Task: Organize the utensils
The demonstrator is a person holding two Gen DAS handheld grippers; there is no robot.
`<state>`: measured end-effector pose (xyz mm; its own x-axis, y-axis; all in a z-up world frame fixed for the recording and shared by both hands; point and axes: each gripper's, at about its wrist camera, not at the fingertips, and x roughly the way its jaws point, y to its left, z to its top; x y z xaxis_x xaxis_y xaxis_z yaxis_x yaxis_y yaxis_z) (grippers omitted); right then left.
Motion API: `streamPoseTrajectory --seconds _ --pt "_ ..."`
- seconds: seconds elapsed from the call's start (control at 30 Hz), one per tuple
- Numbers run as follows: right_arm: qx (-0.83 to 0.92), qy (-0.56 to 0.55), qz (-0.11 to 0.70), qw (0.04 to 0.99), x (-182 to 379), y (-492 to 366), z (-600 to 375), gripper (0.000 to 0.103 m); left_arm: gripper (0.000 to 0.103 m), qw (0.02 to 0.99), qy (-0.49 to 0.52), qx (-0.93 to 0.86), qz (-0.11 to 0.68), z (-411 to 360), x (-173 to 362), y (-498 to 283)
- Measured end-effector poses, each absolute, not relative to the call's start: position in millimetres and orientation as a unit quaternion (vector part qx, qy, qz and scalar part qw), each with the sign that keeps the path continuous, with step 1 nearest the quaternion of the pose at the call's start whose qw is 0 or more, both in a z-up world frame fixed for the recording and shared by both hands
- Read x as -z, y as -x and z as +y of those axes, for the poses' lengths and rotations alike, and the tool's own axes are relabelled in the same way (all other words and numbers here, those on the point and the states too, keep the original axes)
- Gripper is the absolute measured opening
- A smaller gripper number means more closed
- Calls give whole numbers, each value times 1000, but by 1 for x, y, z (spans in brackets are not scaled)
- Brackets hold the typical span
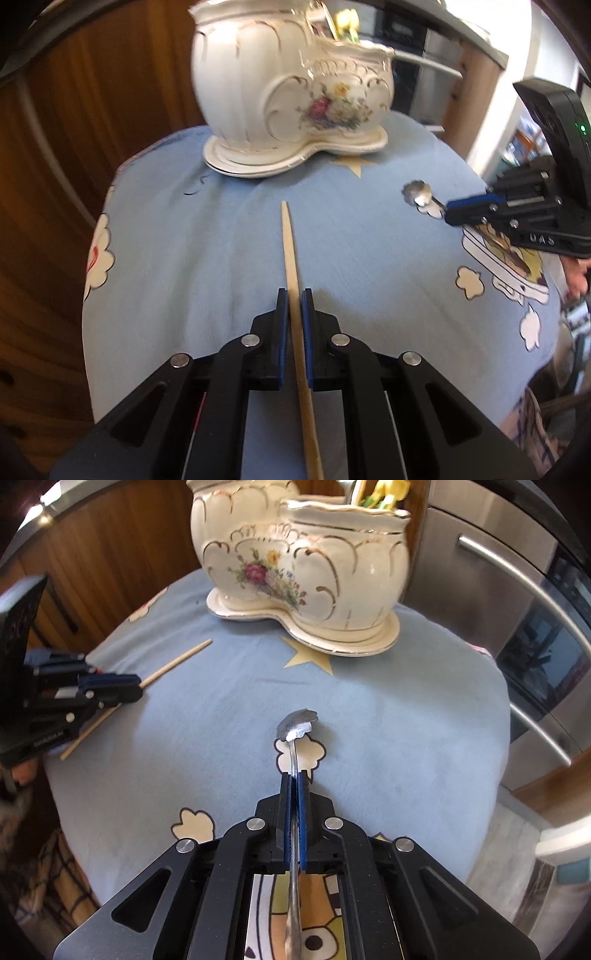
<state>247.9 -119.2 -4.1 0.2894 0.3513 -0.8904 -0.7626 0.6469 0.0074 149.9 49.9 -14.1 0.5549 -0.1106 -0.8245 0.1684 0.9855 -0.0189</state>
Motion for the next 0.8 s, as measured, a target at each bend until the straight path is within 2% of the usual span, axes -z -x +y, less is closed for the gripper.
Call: streamPoseTrajectory --seconds 0.33,0.8 --pt "-369 302 510 715 2 -259 -94 7 9 821 -67 144 548 49 8 -179" --pt "-372 291 494 730 4 -253 -96 4 8 793 -17 195 577 77 11 -196"
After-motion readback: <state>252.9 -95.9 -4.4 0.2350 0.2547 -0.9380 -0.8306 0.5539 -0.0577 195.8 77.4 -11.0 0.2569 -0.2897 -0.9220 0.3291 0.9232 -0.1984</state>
